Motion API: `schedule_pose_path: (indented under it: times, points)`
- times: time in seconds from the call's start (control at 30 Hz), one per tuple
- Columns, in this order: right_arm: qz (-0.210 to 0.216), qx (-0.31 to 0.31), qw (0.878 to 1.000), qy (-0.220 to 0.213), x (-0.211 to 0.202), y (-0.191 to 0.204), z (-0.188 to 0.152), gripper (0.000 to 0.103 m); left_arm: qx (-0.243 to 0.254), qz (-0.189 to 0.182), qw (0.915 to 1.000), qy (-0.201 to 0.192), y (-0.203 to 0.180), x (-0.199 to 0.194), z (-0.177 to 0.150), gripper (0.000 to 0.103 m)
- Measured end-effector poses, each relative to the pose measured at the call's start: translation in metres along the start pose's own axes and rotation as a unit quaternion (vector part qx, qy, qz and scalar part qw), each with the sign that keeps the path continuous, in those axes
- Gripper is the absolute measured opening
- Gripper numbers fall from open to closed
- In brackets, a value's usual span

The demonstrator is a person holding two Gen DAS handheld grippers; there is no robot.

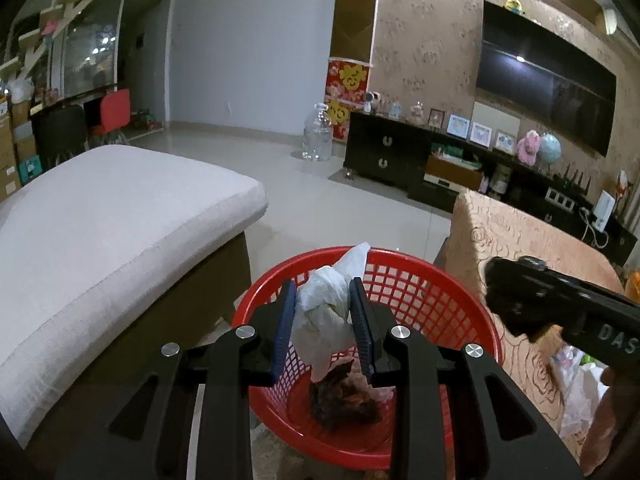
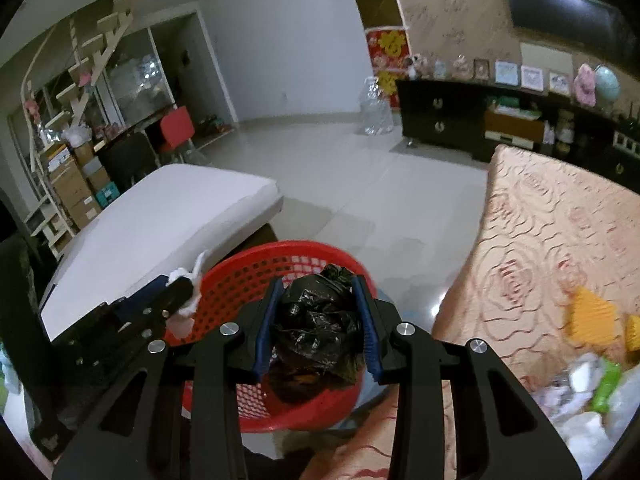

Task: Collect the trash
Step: 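Open both tools over the red wastebasket to drop tissue and black bag, then move both open tools back over the table toward the remaining trash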

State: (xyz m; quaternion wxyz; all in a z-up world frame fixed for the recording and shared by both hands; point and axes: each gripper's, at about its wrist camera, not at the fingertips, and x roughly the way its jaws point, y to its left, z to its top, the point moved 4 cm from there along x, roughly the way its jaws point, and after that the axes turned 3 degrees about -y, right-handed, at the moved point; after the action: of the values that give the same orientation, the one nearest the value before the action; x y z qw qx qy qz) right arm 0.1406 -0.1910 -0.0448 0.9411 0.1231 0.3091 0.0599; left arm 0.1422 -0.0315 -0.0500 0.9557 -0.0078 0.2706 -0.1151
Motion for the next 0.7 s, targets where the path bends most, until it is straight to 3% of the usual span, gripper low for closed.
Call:
schedule_pose_path:
  times: [0.2,0.3,0.47,0.7]
  points:
    - [0.02,0.013,1.0,0.021,0.019,0.008,-0.002,0.038,-0.004,-0.002,0.9999,0.011,0.002,0.006,-0.001,0.028]
    - [0.024,0.026,0.999,0.024,0.022,0.006,-0.001,0.049,-0.002,-0.006,0.9998,0.018,-0.001,0.012,0.002,0.032]
    - [0.028,0.041,0.999,0.017,0.016,0.001,0.0,0.059,-0.001,-0.009,0.9999,0.015,-0.001,0.012,0.001,0.061]
    - [0.014,0.038,0.999,-0.003,-0.001,-0.007,0.003,0.061,-0.016,-0.002,0.9999,0.003,0.006,0.007,0.0,0.078]
